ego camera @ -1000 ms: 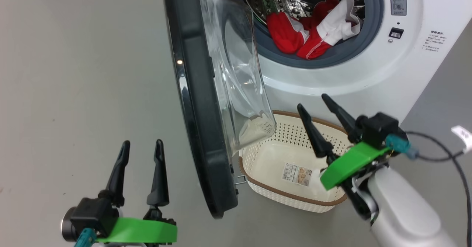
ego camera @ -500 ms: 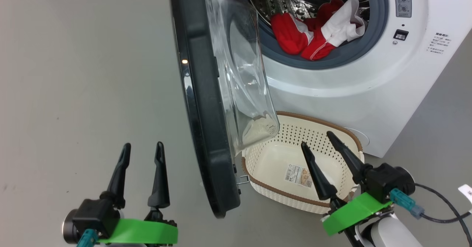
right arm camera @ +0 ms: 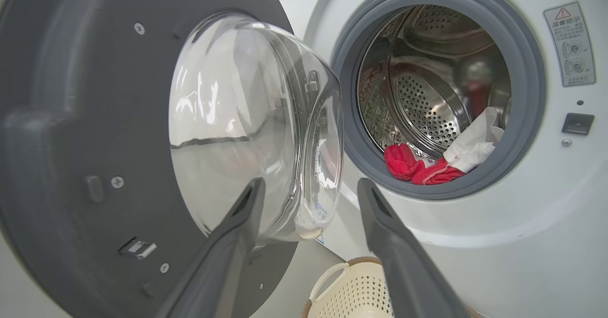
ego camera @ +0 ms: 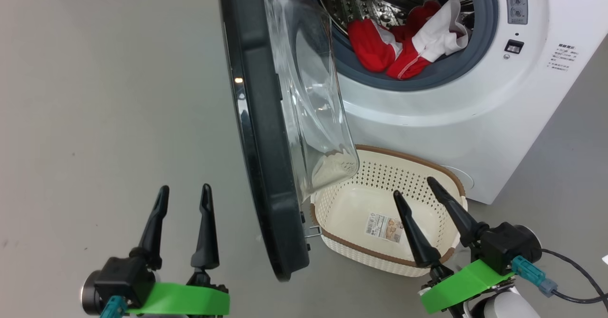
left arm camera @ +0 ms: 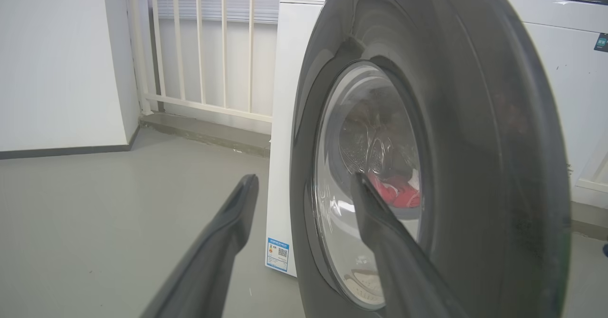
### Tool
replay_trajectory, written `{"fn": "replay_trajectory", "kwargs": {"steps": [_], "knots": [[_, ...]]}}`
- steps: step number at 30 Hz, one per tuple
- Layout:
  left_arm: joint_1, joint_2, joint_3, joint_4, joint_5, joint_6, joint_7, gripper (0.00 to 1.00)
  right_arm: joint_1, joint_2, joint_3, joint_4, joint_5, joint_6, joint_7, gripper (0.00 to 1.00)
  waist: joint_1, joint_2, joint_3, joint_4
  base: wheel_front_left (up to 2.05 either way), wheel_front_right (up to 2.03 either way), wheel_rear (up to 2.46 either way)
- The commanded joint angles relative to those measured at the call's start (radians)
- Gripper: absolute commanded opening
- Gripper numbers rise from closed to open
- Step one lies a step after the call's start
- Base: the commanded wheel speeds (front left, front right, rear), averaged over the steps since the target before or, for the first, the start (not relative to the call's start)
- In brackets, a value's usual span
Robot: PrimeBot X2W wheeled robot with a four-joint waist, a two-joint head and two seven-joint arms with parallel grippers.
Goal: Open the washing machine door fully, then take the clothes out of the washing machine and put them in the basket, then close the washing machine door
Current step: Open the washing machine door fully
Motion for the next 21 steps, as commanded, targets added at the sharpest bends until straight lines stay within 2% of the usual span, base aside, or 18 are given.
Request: {"fn": "replay_trajectory", "kwargs": {"steps": [1,16,17,18,19,20,21], "knots": [[-0.007,0.015,0.032,-0.021,0.001,0.006,-0.005,1.00,-0.003,0.007,0.011,-0.030,-0.021,0.005,-0.006,1.00,0.0000,0.0000,-0.002,0.000,0.00,0.00,0.00],[0.001,0.015,0.030,-0.009,0.008,0.004,-0.005,1.00,0.010,0.007,-0.004,-0.036,-0.009,0.005,-0.006,1.00,0.0000,0.0000,-0.020,0.001,0.00,0.00,0.00],[0.001,0.015,0.030,-0.008,0.009,0.003,-0.005,0.76,0.010,0.007,-0.004,-0.037,-0.008,0.005,-0.006,1.00,0.0000,0.0000,-0.020,0.001,0.00,0.00,0.00],[0.002,0.015,0.031,-0.007,0.010,0.002,-0.005,0.41,0.010,0.007,-0.003,-0.038,-0.007,0.005,-0.006,1.00,0.0000,0.0000,-0.020,0.000,0.00,0.00,0.00],[0.001,0.015,0.031,-0.008,0.011,0.001,-0.005,0.15,0.010,0.007,-0.003,-0.038,-0.007,0.005,-0.006,1.00,0.0000,0.0000,-0.020,0.000,0.00,0.00,0.00],[0.001,0.015,0.032,-0.010,0.011,-0.001,-0.005,0.00,0.010,0.007,-0.004,-0.038,-0.007,0.005,-0.006,1.00,0.0000,0.0000,-0.021,0.000,0.00,0.00,0.00],[-0.001,0.015,0.034,-0.016,0.012,-0.003,-0.005,0.00,0.009,0.007,-0.004,-0.038,-0.007,0.005,-0.006,1.00,0.0000,0.0000,-0.021,-0.001,0.00,0.00,0.00]]}}
